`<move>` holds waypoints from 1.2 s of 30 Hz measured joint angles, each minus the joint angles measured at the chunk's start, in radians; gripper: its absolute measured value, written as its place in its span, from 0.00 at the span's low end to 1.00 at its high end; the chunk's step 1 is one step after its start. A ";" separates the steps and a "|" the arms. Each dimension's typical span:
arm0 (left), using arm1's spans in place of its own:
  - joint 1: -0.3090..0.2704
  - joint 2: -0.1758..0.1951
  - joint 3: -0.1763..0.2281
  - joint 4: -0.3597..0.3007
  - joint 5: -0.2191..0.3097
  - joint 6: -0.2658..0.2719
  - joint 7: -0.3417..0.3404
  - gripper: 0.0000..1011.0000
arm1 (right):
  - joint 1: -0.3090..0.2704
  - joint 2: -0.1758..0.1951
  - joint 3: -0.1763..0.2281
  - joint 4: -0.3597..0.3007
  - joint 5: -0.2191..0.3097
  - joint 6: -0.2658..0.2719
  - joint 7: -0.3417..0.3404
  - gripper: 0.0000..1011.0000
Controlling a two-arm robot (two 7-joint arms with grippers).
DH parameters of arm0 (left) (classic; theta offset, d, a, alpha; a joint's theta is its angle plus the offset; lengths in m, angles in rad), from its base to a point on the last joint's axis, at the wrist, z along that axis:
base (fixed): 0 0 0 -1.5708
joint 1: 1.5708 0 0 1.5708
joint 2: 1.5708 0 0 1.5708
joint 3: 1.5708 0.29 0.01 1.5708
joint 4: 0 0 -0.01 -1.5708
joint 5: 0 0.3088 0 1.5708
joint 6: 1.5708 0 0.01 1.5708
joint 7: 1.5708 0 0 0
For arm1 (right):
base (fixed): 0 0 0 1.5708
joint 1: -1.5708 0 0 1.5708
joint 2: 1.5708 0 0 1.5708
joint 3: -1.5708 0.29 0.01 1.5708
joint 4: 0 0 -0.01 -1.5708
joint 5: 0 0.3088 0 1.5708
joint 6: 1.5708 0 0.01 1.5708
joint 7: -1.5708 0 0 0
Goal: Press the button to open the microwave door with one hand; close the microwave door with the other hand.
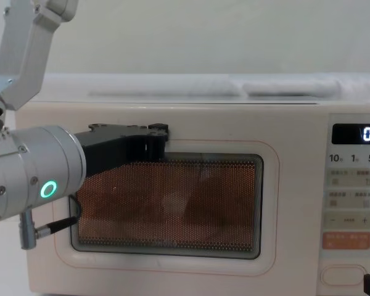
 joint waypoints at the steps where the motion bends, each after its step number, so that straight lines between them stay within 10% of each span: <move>1: -0.001 -0.001 0.000 0.000 0.001 0.001 0.000 0.00 | 0.000 0.000 0.000 0.000 0.000 0.000 0.000 0.99; 36: -0.020 -0.014 -0.008 0.041 0.032 -0.002 -0.004 0.00 | 0.000 0.000 0.000 0.000 0.000 0.000 0.000 0.99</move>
